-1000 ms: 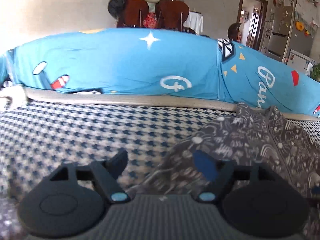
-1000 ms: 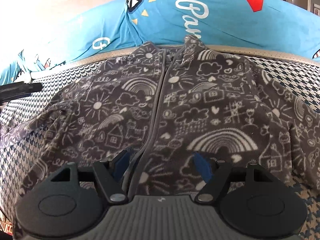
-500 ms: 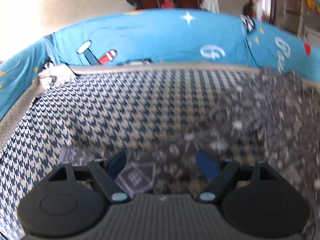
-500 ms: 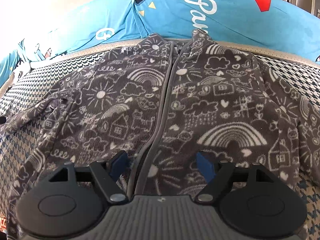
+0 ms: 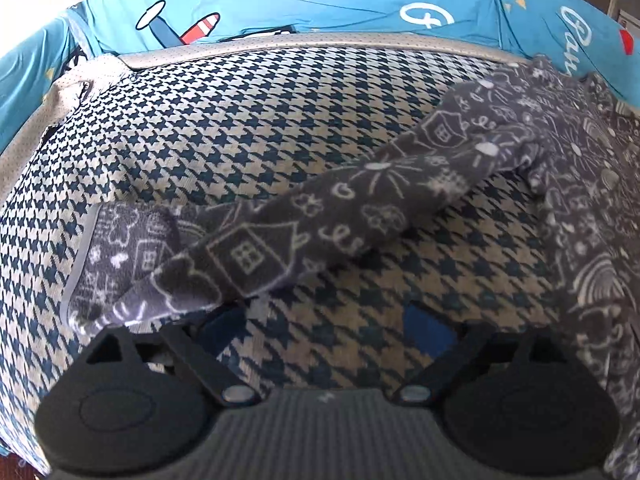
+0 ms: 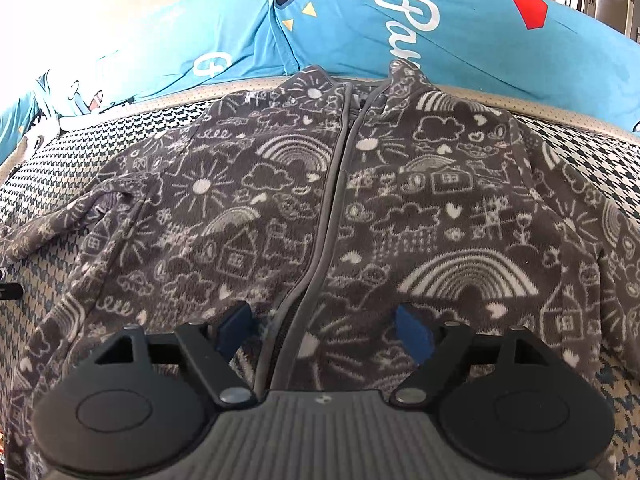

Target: Fold clothes

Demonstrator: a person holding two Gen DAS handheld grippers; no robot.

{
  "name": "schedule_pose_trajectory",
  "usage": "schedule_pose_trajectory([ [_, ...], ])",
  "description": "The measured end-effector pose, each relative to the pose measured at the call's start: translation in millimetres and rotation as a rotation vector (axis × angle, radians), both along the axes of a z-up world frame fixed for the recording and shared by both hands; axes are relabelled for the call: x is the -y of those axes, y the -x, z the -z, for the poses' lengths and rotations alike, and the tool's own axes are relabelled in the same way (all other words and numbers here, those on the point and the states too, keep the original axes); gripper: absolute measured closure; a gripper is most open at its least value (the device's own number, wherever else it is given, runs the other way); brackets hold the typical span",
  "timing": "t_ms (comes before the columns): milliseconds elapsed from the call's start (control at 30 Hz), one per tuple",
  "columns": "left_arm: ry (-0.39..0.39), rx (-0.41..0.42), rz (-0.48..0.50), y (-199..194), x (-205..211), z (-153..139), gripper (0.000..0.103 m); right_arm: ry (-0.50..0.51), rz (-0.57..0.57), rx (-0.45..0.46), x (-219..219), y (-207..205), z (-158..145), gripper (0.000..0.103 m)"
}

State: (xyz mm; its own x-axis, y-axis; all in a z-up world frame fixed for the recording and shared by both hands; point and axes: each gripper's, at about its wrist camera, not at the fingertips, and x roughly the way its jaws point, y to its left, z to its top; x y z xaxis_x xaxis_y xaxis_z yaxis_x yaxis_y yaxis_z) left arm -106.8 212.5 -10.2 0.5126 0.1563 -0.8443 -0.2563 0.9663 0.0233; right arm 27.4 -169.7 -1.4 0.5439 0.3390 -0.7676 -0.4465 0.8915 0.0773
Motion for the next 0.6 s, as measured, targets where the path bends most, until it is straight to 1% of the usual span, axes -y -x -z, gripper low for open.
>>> schedule_pose_trajectory([
  [100, -0.032, 0.050, -0.028, -1.8, -1.3, -6.8, 0.010, 0.003, -0.002, 0.003, -0.8, 0.2, 0.7, 0.022],
  [267, -0.045, 0.179, -0.111, -7.7, -11.2, -21.0, 0.010, 0.017, -0.010, 0.013, -5.1, 1.8, 2.5, 0.017],
  [467, -0.098, 0.257, -0.179, -28.4, -20.3, -27.1, 0.007, 0.041, -0.025, 0.030, -10.0, 3.6, 5.8, 0.013],
  [600, -0.055, 0.263, -0.228, -47.1, -30.8, -18.6, 0.006, 0.042, -0.026, 0.032, -10.4, 3.2, 6.4, 0.012],
])
